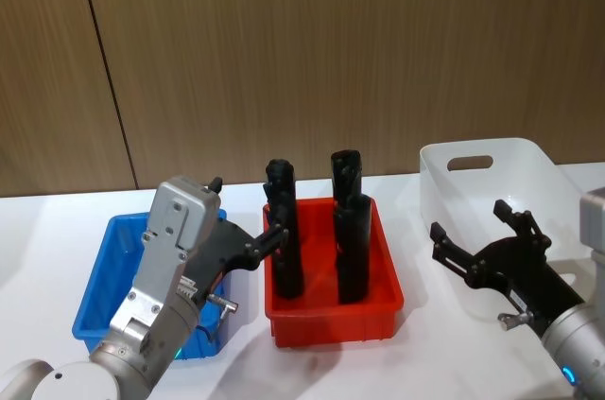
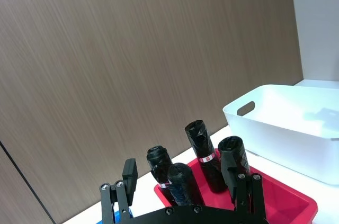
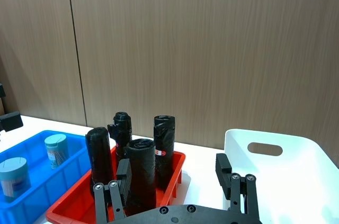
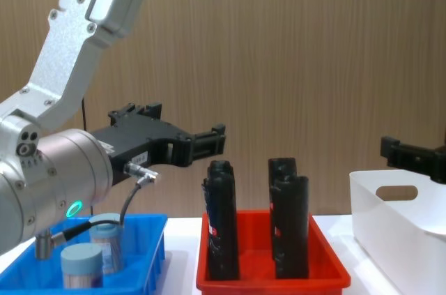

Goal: Pick the cotton swabs from the blue box and place them into the white box.

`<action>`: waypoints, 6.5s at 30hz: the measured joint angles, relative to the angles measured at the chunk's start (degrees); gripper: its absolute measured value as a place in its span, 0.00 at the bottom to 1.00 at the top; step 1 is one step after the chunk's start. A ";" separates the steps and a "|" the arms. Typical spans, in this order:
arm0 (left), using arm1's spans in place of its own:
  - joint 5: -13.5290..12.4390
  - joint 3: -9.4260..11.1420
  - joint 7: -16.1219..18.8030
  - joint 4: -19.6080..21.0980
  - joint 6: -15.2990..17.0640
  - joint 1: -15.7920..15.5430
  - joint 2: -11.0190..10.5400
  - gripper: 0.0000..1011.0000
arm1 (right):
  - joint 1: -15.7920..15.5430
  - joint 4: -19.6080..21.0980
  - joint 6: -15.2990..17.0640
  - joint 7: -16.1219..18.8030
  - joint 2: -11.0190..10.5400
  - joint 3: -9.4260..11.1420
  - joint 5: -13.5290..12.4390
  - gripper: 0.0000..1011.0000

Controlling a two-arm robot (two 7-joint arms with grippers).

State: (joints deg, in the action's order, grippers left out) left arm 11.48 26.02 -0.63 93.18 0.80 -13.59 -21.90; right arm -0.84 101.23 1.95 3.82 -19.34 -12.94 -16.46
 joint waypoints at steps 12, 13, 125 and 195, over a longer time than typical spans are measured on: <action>0.00 0.00 0.00 0.00 0.00 0.00 0.00 0.99 | 0.00 0.00 0.00 0.00 0.00 0.00 0.00 0.99; 0.00 0.00 0.00 0.00 0.00 0.00 0.00 0.99 | 0.00 0.00 0.00 0.00 0.00 0.00 0.00 0.99; 16.04 -7.91 -0.64 -24.14 17.62 -8.77 2.73 0.99 | 0.00 0.00 0.00 0.00 0.00 0.00 0.00 0.99; 12.87 -9.06 -17.40 -12.95 2.36 -9.72 1.98 0.67 | 0.00 0.00 0.00 0.00 0.00 0.00 0.00 0.99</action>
State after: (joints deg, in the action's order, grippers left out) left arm 24.35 16.96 -18.02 80.23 3.15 -23.31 -19.91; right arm -0.84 101.23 1.95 3.82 -19.33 -12.94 -16.46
